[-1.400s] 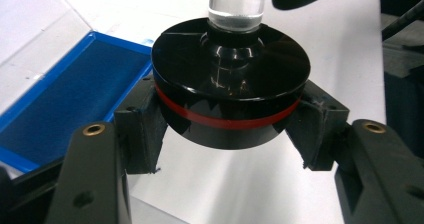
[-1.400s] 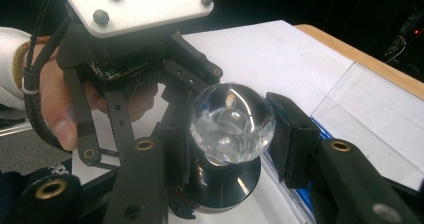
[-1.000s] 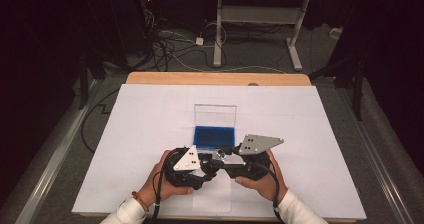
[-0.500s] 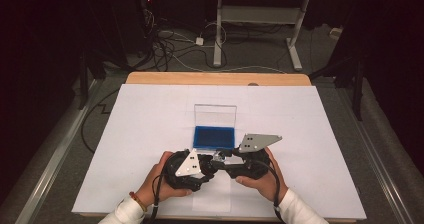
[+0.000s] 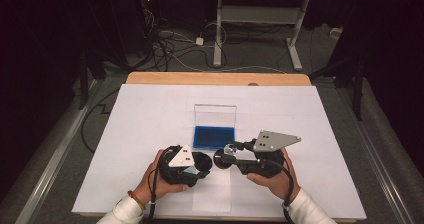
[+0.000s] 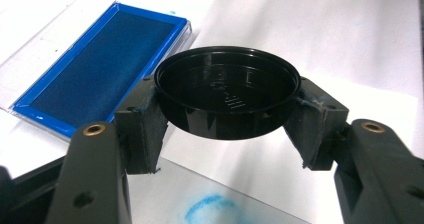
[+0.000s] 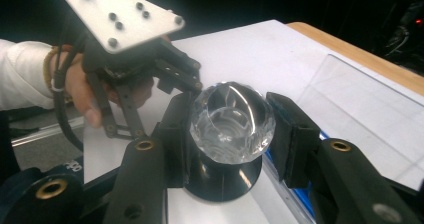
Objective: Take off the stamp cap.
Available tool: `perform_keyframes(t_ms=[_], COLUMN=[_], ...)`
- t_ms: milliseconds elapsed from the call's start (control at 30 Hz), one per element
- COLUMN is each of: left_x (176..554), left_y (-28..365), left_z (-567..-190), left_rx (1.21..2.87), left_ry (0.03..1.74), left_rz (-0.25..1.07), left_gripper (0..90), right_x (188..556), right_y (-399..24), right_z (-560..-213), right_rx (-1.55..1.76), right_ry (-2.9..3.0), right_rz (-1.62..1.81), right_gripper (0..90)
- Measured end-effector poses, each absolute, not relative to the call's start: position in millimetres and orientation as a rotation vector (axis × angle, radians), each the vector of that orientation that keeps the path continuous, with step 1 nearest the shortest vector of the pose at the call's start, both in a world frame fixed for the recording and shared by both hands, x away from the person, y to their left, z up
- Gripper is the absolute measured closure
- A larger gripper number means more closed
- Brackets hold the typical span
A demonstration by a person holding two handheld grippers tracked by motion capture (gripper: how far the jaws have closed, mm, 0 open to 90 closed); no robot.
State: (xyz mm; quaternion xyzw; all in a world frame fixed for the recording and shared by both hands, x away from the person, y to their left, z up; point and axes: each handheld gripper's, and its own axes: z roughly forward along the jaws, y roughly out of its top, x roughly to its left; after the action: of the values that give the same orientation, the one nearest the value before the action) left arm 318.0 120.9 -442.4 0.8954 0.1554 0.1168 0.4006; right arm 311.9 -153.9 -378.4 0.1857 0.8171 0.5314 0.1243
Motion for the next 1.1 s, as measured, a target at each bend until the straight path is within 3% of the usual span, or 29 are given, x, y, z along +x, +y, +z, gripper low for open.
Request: perform_keyframes(t_ms=[1100], left_x=[297], left_y=[219], left_z=[-451], left_rx=[2.203], left_ry=[0.588], left_rz=[0.416], left_gripper=[36.9], right_x=[307], right_y=[-196], right_z=[-368], right_rx=[0.632], right_ry=[2.326], right_rz=[1.404], right_gripper=[57.0])
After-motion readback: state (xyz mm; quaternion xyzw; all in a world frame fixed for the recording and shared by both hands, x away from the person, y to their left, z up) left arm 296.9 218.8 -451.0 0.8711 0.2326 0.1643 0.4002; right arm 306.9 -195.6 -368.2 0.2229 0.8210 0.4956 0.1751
